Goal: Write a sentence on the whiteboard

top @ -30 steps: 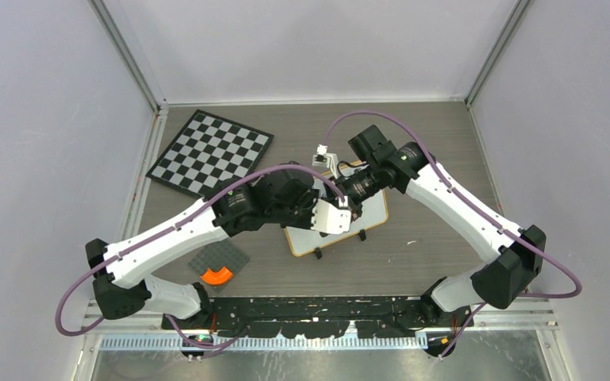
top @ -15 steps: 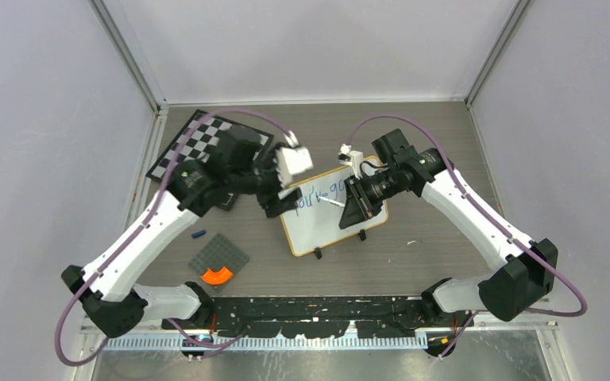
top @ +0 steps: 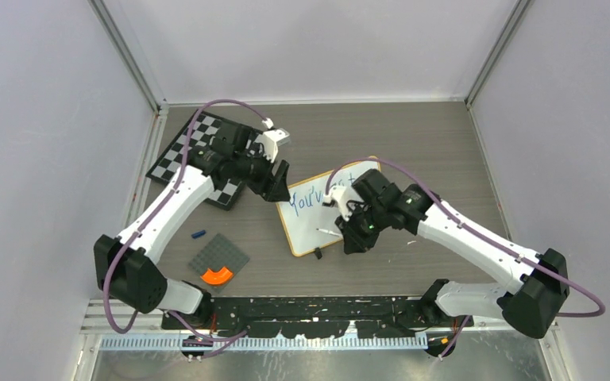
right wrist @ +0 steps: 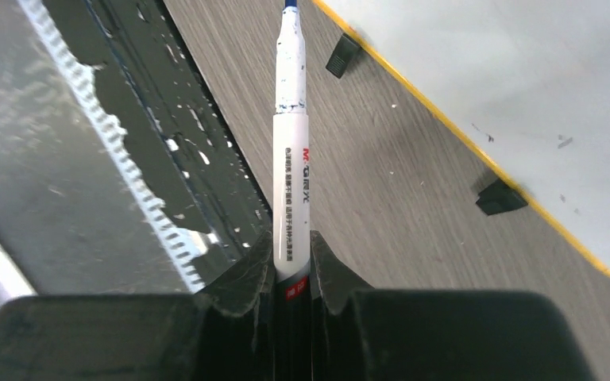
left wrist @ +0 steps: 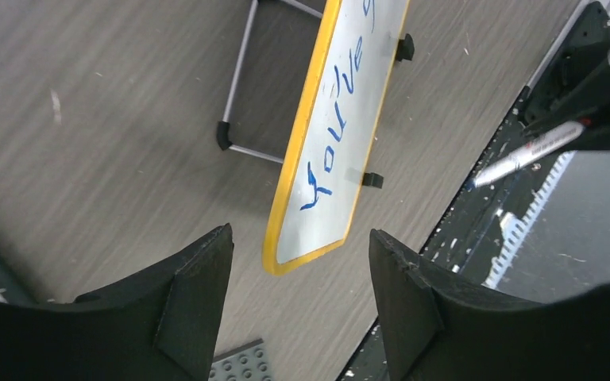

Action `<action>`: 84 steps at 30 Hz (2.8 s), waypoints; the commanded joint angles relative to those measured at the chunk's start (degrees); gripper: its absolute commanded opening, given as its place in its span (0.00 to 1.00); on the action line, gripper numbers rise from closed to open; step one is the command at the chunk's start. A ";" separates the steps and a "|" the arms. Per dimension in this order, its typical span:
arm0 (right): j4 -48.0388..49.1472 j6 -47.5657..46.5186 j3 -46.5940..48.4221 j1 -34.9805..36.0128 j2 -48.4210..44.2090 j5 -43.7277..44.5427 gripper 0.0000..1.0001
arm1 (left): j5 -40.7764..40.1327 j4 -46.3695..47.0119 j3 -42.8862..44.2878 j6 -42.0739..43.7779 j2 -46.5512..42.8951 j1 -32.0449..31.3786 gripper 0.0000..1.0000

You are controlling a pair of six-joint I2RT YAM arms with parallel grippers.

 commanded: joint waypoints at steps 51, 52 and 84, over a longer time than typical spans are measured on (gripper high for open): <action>11.65 -2.23 -4.41 6.85 9.30 22.46 0.00 | 5.83 13.62 -8.97 -6.33 2.94 0.58 0.00; 11.38 -2.31 -4.21 6.83 9.19 22.46 0.00 | 5.85 13.68 -8.95 -6.32 2.94 0.54 0.00; 10.52 -3.81 -3.28 8.32 12.48 18.11 0.00 | 6.04 13.41 -9.40 -2.68 3.84 0.58 0.00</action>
